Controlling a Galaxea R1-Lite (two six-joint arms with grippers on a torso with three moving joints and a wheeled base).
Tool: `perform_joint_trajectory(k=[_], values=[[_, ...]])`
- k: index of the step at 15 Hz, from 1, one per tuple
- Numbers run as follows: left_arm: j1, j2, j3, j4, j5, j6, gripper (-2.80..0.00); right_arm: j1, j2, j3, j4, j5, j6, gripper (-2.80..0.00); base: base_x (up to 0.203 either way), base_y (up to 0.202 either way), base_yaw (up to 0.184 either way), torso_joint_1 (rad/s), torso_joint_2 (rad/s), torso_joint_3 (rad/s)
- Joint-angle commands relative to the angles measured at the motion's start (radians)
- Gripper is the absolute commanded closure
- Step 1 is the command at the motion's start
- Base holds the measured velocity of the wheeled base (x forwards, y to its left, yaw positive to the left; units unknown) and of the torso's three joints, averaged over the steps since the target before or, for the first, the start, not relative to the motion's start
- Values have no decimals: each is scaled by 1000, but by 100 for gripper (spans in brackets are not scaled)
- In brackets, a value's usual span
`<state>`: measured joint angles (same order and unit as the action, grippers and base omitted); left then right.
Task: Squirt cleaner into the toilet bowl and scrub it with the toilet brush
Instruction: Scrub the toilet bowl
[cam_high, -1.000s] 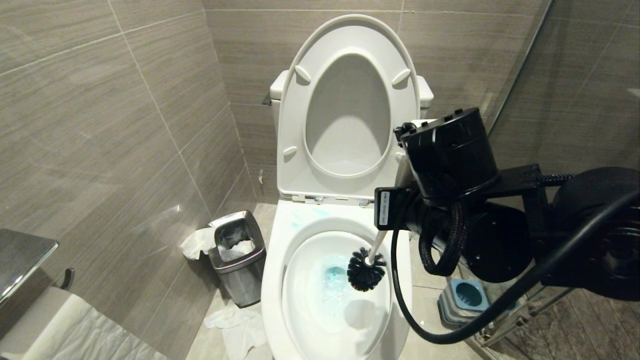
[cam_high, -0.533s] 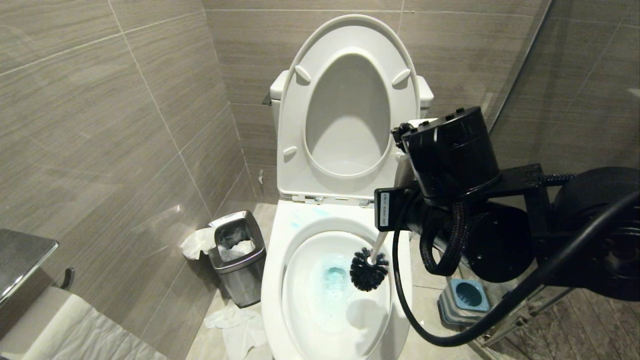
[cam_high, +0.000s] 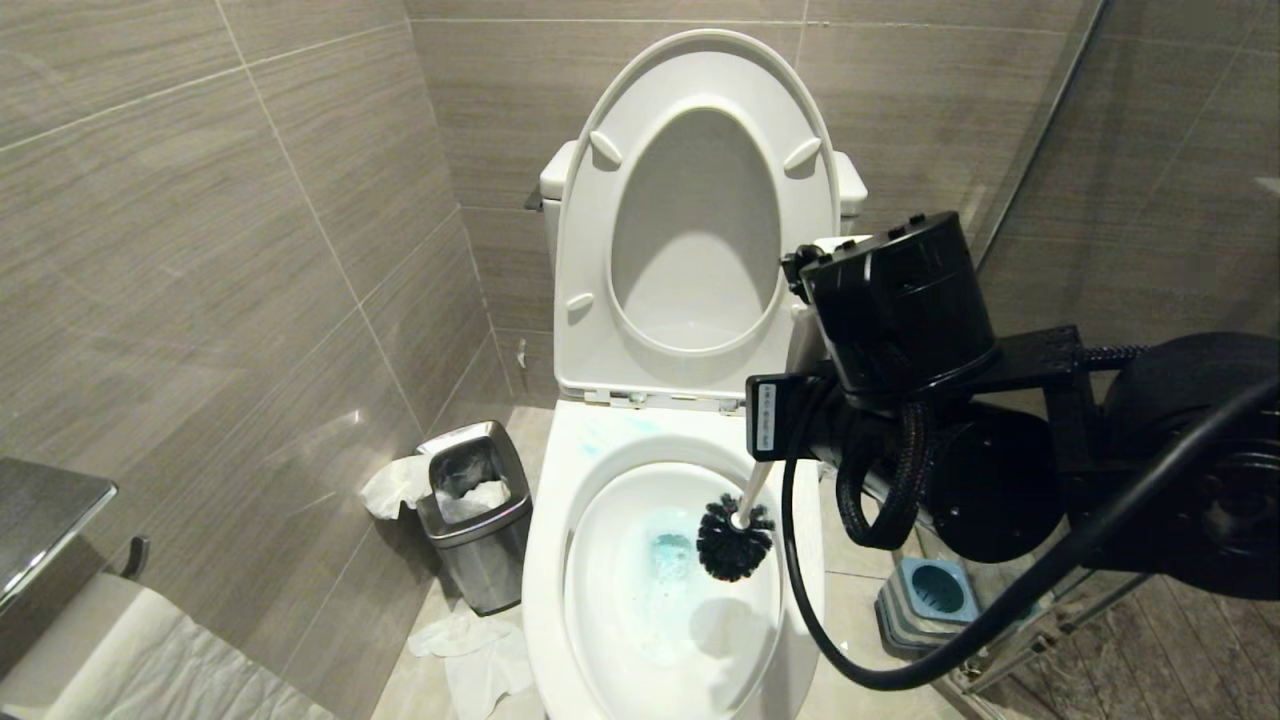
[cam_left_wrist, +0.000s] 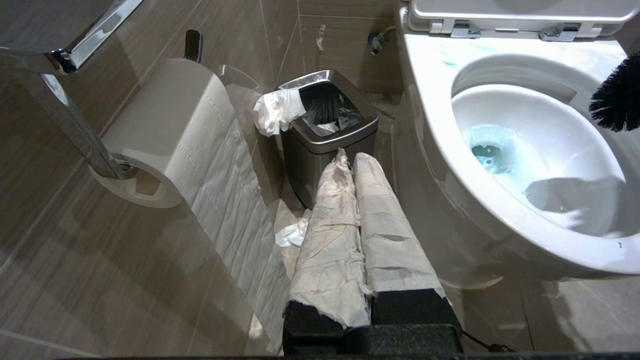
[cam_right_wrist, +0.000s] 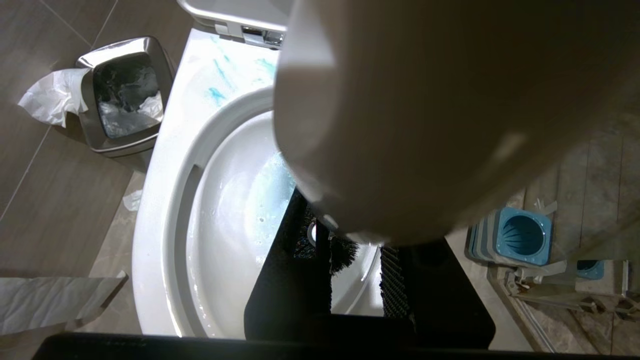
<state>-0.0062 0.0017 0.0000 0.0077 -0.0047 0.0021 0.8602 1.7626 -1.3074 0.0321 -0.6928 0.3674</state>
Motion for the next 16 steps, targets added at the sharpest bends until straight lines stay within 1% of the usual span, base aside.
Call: perform_joint_trajectory(k=[1,6,8,12,16], values=[[0,0,2,0,0,-1,0,0,3,-1,0,-4,2,0,0,0,0,0,0,0],[0,0,2,0,0,-1,0,0,12,2,1,-2,1,0,0,0,0,0,0,0],[0,0,2,0,0,-1,0,-5,54,-4,0,23,4,0,0,0,0,0,0,0],[0,0,2,0,0,-1,0,-62,211,-96,-1,50,5,0,0,0,0,0,0,0],[0,0,2,0,0,-1,0,-81,378,-201,-2,85,5,0,0,0,0,0,0,0]])
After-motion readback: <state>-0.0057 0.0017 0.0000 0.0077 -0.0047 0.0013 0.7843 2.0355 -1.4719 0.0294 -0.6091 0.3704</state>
